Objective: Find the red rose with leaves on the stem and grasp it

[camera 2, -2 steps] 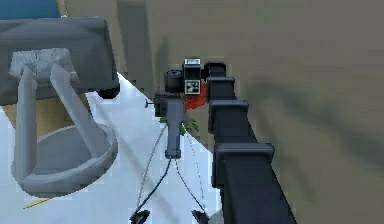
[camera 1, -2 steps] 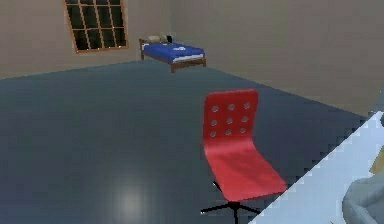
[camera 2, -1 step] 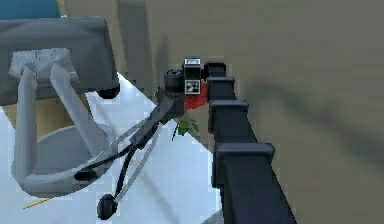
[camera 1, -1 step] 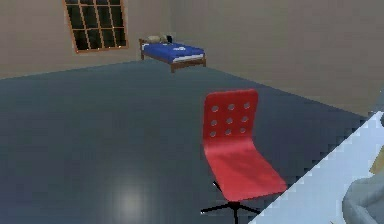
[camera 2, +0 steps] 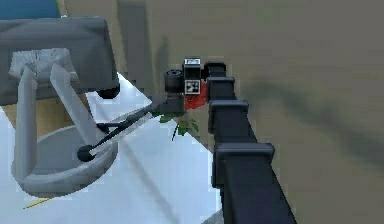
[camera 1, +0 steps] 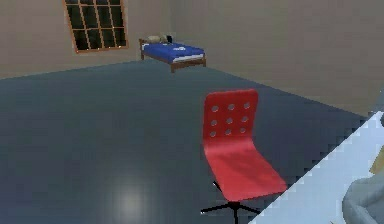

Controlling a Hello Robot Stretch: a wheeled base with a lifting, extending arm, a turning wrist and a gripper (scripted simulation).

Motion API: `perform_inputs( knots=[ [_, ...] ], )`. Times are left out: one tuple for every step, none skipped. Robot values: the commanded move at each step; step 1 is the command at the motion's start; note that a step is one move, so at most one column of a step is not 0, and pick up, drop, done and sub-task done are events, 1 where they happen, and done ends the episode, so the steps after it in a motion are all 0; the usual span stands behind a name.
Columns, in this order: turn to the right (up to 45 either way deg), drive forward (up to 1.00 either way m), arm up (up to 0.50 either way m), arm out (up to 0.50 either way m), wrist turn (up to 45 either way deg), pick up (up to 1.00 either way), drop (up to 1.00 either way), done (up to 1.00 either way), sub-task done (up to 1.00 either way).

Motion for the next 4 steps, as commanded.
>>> perform_inputs(
  knots=[
    [0.0, 0.00, 0.00, 0.00, 45.0, 0.00, 0.00, 0.00, 0.00],
    [0.0, 0.00, 0.00, 0.00, 45.0, 0.00, 0.00, 0.00, 0.00],
    [0.0, 0.00, 0.00, 0.00, 9.0, 0.00, 0.00, 0.00, 0.00],
    [0.0, 0.00, 0.00, 0.00, 0.0, 1.00, 0.00, 0.00, 0.00]
  ],
)
